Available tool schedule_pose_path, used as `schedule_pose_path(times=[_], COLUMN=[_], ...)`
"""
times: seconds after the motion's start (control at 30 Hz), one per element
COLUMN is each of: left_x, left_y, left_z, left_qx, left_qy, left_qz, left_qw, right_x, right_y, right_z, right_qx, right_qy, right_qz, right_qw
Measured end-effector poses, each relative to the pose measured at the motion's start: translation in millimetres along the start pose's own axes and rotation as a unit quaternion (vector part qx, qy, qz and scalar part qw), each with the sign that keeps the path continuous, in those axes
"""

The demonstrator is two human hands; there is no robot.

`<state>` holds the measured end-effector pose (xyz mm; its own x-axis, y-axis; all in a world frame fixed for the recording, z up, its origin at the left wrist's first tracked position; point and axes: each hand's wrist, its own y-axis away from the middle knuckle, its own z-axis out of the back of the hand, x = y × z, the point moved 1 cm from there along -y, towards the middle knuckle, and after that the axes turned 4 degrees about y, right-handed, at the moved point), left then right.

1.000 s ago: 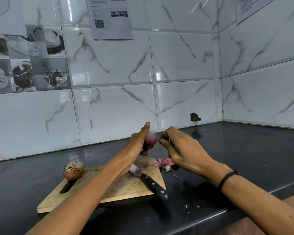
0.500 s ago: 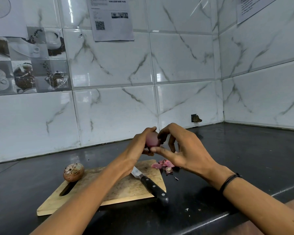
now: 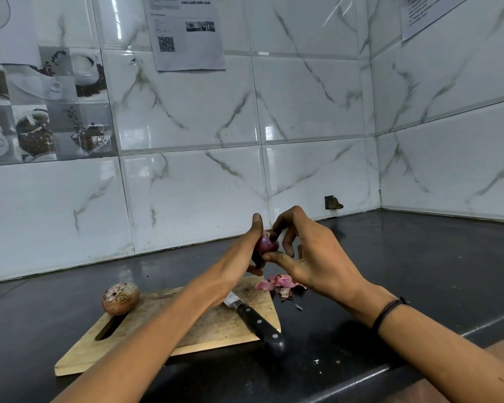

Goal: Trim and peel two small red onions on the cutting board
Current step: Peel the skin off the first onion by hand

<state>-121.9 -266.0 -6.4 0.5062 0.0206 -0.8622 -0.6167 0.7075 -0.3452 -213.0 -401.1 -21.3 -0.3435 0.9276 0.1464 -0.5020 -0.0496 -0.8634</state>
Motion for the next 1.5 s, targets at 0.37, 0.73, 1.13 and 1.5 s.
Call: schedule_pose_path(times=[0.37, 0.73, 1.13, 1.5], left_x=[3.7, 10.8, 7.1, 4.8], left_y=[-3.5, -8.0, -6.0, -3.4], left_z=[2.7, 6.7, 7.9, 5.5], left_qx=[0.003, -0.013, -0.040, -0.024], left_qy=[0.031, 0.009, 0.038, 0.113], left_qz=[0.011, 0.003, 0.018, 0.060], left_qw=[0.999, 1.000, 0.998, 0.991], right_x=[-2.9, 2.2, -0.3, 3.3], right_y=[-0.9, -1.1, 1.6, 2.0], right_z=[-0.6, 4.4, -0.9, 8.5], right_qx=[-0.005, -0.008, 0.097, 0.010], right_qy=[-0.005, -0.024, 0.031, 0.029], right_qz=[-0.042, -0.030, -0.003, -0.068], right_qw=[0.999, 0.999, 0.995, 0.997])
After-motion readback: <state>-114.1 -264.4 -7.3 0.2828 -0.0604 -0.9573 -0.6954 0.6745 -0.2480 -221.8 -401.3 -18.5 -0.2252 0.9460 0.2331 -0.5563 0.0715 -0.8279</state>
